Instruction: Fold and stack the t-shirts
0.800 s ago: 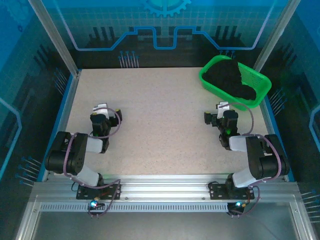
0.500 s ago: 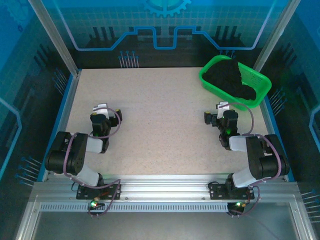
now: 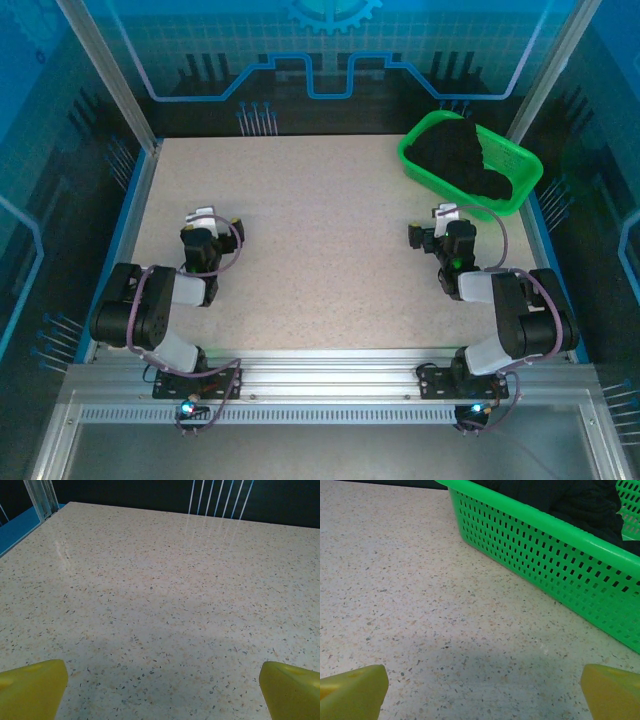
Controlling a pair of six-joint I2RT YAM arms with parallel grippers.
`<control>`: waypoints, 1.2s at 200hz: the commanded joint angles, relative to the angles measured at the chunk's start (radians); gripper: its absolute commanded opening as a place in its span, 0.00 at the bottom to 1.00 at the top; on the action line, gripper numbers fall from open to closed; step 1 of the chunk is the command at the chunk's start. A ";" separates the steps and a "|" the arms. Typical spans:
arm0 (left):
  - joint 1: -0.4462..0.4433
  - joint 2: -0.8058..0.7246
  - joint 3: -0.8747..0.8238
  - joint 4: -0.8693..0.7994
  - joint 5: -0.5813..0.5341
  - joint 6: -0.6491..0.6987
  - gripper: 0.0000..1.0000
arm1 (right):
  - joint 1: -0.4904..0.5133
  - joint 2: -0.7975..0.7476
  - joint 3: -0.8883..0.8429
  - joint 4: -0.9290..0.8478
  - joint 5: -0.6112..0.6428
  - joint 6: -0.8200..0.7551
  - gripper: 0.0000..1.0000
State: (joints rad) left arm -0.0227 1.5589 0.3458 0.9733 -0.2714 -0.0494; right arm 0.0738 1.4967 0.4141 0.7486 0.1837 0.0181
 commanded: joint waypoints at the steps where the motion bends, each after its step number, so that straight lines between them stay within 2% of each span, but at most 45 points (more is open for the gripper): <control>1: -0.003 -0.009 -0.016 0.049 -0.007 0.008 0.99 | 0.019 -0.044 0.021 -0.030 0.035 0.002 1.00; 18: -0.009 -0.029 -0.064 0.124 -0.034 0.007 0.99 | 0.043 -0.107 0.023 -0.086 0.067 -0.017 1.00; 28: -0.042 -0.054 -0.074 0.134 -0.048 0.051 0.99 | 0.082 -0.177 0.036 -0.147 0.147 -0.033 1.00; 37: -0.120 -0.118 -0.049 0.045 -0.167 0.109 0.99 | 0.131 -0.250 0.071 -0.205 0.209 -0.073 1.00; 48: -0.168 -0.214 0.005 -0.115 -0.210 0.157 0.99 | 0.202 -0.322 0.162 -0.298 0.264 -0.113 1.00; 56: -0.180 -0.267 0.040 -0.150 -0.224 0.159 0.99 | 0.228 -0.344 0.275 -0.434 0.284 -0.048 1.00; 64: -0.183 -0.309 0.078 -0.156 -0.228 0.147 0.99 | 0.210 -0.333 0.440 -0.671 0.220 0.104 1.00; 71: -0.183 -0.332 0.132 -0.184 -0.281 0.093 0.99 | 0.166 -0.297 0.615 -0.908 0.119 0.262 1.00; 77: -0.183 -0.349 0.201 -0.292 -0.361 -0.030 0.99 | 0.138 -0.249 0.744 -1.084 0.079 0.404 1.00; 83: -0.181 -0.371 0.287 -0.537 -0.430 -0.223 0.99 | 0.122 -0.190 0.845 -1.192 0.091 0.499 1.00; 87: -0.174 -0.385 0.352 -0.706 -0.443 -0.356 0.99 | 0.109 -0.150 0.897 -1.224 0.053 0.508 1.00; 95: -0.129 -0.388 0.454 -0.896 -0.377 -0.548 0.99 | 0.101 -0.067 1.000 -1.280 0.006 0.485 1.00; 104: -0.040 -0.348 0.515 -0.927 -0.143 -0.652 0.99 | 0.109 0.027 1.124 -1.390 0.105 0.526 0.95; 113: 0.011 -0.293 0.590 -0.979 0.015 -0.763 0.99 | 0.112 0.102 1.211 -1.442 0.183 0.562 0.93; 134: -0.013 -0.190 0.780 -1.107 0.175 -0.744 0.99 | 0.093 0.245 1.328 -1.425 0.279 0.594 0.96; 153: -0.073 -0.141 0.905 -1.203 0.260 -0.701 0.99 | 0.039 0.401 1.454 -1.424 0.243 0.631 0.97; 174: -0.148 -0.140 0.933 -1.214 0.340 -0.695 0.90 | -0.011 0.602 1.647 -1.485 0.207 0.669 0.98; 192: -0.213 -0.158 0.918 -1.214 0.392 -0.711 0.81 | -0.037 0.748 1.779 -1.486 0.154 0.676 0.98; 212: -0.274 -0.201 0.866 -1.220 0.394 -0.729 0.75 | -0.057 0.911 1.925 -1.515 0.104 0.692 0.97; 230: -0.299 -0.256 0.806 -1.228 0.393 -0.747 0.70 | -0.071 1.040 2.058 -1.557 0.070 0.716 0.95; 240: -0.302 -0.289 0.777 -1.238 0.392 -0.754 0.68 | -0.082 1.095 2.106 -1.553 0.023 0.735 0.91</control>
State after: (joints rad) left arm -0.3141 1.3636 1.1820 -0.2138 0.0818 -0.7723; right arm 0.0071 2.4748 2.3913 -0.7361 0.3069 0.6914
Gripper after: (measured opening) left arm 0.701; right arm 0.949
